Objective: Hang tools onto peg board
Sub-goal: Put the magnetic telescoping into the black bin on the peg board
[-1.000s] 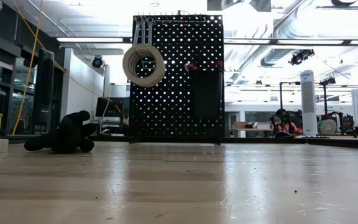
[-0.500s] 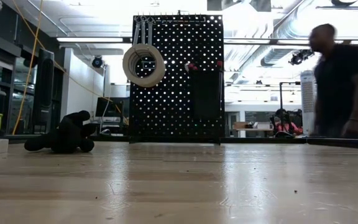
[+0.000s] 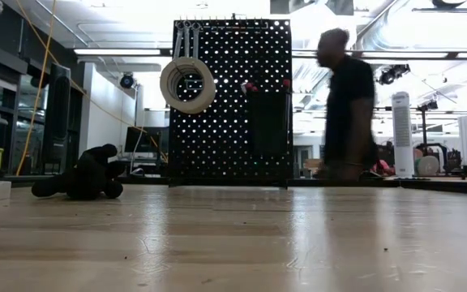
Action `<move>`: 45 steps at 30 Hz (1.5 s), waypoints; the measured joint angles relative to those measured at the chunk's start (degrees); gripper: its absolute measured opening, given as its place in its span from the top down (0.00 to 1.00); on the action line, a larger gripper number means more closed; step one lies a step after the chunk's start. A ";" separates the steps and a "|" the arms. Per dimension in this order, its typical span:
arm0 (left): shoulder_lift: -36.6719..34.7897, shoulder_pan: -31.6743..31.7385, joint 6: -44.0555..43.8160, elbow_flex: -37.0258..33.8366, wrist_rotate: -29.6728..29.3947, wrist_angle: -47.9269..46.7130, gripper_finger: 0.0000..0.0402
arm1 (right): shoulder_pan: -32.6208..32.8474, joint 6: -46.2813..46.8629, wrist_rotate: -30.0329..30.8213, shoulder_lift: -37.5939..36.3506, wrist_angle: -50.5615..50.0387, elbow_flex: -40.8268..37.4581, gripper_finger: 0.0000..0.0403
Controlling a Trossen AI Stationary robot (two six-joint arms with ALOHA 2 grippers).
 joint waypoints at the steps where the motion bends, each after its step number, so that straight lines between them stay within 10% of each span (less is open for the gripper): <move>1: 0.42 -0.03 -0.78 0.00 1.93 0.30 0.61 | 0.32 -0.26 -0.51 -0.08 0.05 0.00 1.00; 16: -2.52 1.21 5.73 0.02 13.74 -7.29 0.61 | 3.47 -7.24 -3.82 -0.17 4.62 0.00 1.00; 45: 2.40 2.07 5.29 0.00 17.32 -2.77 0.61 | 2.65 -10.99 -16.13 -0.26 7.44 0.00 1.00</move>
